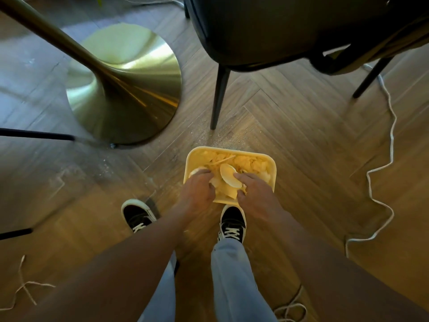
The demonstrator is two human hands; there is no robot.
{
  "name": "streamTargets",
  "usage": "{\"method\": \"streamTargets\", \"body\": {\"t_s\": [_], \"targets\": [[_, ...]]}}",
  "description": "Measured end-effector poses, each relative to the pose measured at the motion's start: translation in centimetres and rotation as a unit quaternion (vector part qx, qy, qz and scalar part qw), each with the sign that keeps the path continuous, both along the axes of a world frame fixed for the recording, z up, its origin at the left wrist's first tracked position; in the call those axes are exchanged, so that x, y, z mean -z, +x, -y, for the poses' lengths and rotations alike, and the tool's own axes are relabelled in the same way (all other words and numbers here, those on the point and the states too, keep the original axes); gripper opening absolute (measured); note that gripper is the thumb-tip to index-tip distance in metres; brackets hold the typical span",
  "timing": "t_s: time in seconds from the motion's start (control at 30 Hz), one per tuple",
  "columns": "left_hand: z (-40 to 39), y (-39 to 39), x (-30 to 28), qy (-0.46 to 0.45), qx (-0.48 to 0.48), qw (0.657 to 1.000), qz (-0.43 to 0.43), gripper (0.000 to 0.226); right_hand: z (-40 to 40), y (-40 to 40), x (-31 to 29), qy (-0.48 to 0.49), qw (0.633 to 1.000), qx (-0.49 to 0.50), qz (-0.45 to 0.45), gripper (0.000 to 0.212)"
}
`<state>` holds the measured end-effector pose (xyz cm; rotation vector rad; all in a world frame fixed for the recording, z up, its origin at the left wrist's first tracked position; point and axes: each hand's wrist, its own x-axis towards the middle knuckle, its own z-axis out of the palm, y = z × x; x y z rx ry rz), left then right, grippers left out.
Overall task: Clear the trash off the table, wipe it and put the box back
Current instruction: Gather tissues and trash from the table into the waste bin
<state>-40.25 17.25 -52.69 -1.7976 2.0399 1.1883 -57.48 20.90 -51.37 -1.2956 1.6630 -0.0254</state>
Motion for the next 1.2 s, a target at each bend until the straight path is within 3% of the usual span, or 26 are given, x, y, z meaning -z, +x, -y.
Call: {"method": "streamTargets", "body": {"t_s": [0.33,0.83,1.2], "targets": [[-1.2,-0.1,-13.4,-0.043,-0.111,0.992,-0.031,0.023,1.9,0.8,-13.9,-0.023,0.999,0.041,0.027,0.042],[-5.6,-0.2,-40.2,-0.160,-0.195,0.947,-0.201,0.016,3.9,2.0,-41.3,-0.139,0.969,0.159,0.127,0.022],[-3.3,7.5,-48.2,-0.282,-0.318,0.877,-0.225,0.015,7.0,6.1,-50.6,-0.225,0.956,0.089,0.164,0.020]]}}
